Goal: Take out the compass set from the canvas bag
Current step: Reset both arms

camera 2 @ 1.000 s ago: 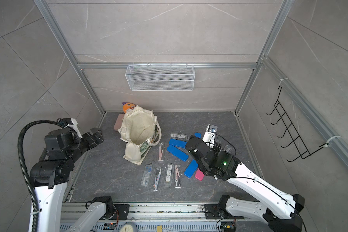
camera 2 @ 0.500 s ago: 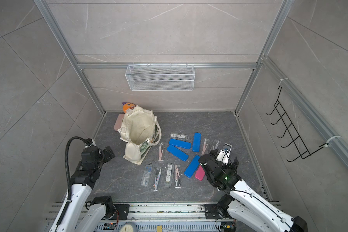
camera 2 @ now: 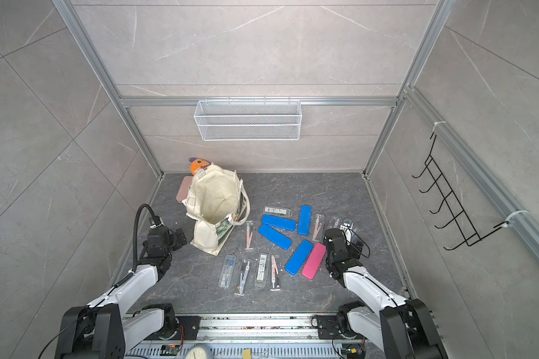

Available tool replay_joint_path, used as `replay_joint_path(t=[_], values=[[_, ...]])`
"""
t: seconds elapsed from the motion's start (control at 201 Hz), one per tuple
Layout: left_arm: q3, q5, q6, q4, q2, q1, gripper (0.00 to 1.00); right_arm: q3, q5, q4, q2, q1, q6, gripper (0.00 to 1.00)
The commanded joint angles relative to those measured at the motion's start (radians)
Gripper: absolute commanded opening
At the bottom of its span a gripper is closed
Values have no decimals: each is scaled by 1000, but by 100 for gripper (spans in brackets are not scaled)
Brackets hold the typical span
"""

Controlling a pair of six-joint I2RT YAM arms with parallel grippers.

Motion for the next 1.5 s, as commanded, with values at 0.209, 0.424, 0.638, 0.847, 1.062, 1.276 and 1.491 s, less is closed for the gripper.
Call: replay_joint_path(t=[0.209,0.424,0.638,0.847,1.062,1.276,1.491], values=[[25,146,132,391,189,11,98,46,-209,443,214,-66,-155,100],[17,213,181,604,379,17,98,57,-363,580,361,-135,-172,100],[16,225,177,595,379,26,98,26,-385,661,391,-138,-193,100],[21,230,175,589,382,29,100,35,-396,647,394,-143,-185,99],[19,231,175,592,380,29,100,24,-397,661,387,-147,-187,99],[16,229,175,595,378,29,100,23,-396,665,387,-147,-189,99],[19,229,175,591,380,29,100,48,-432,626,396,-163,-178,99]])
